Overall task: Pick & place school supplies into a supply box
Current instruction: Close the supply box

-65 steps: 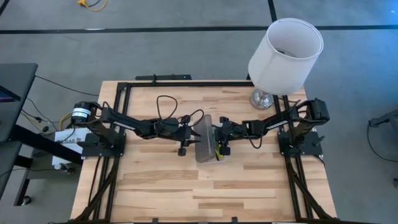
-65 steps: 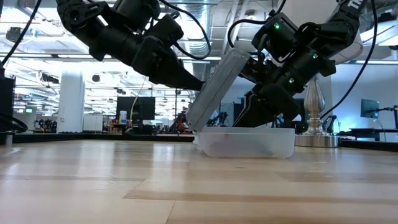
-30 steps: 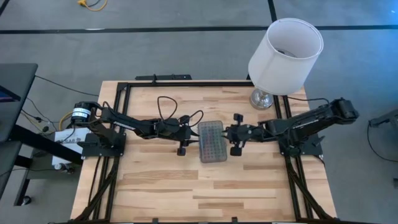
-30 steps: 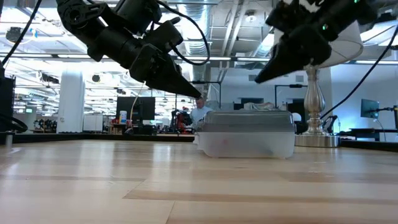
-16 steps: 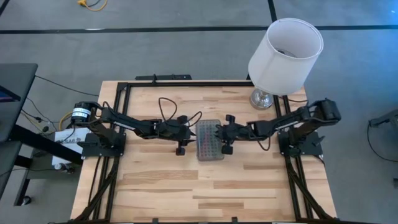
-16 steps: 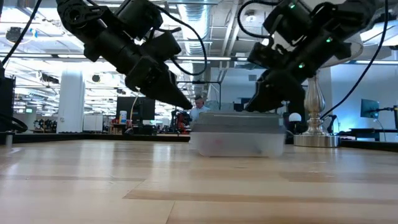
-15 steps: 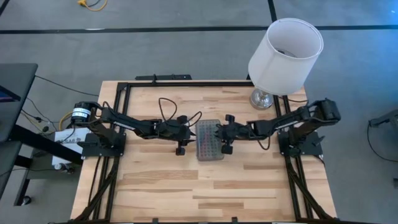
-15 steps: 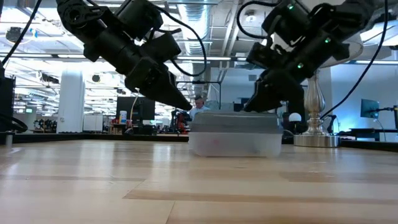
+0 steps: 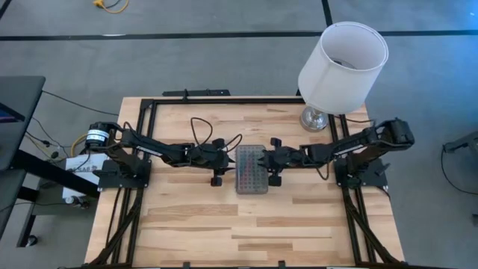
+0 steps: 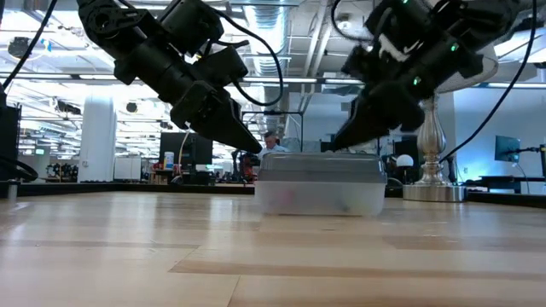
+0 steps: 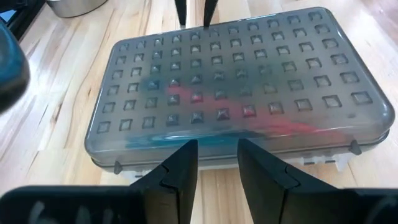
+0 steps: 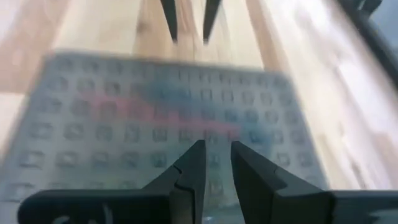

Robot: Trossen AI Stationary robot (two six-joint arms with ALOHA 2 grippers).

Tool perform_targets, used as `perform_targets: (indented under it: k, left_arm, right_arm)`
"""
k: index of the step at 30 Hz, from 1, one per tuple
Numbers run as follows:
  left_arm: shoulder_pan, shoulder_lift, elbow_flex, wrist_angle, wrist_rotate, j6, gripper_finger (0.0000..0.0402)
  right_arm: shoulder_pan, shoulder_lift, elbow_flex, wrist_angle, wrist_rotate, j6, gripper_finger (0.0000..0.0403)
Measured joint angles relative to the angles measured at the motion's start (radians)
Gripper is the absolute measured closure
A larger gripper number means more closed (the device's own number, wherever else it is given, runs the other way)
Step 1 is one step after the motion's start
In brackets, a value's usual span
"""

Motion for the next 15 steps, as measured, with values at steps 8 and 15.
perform_targets:
  k: [8,15]
  left_arm:
    - [0.0,-0.003,0.0,0.046,0.0,0.012,0.0292]
    - [-0.025,-0.123,0.0,0.007,-0.068,0.126,0.0292]
  right_arm:
    - [0.054,-0.144,0.0,0.002,0.007,-0.091,0.0332]
    - [0.108,-0.33,0.002,-0.054,0.007,-0.189,0.0332]
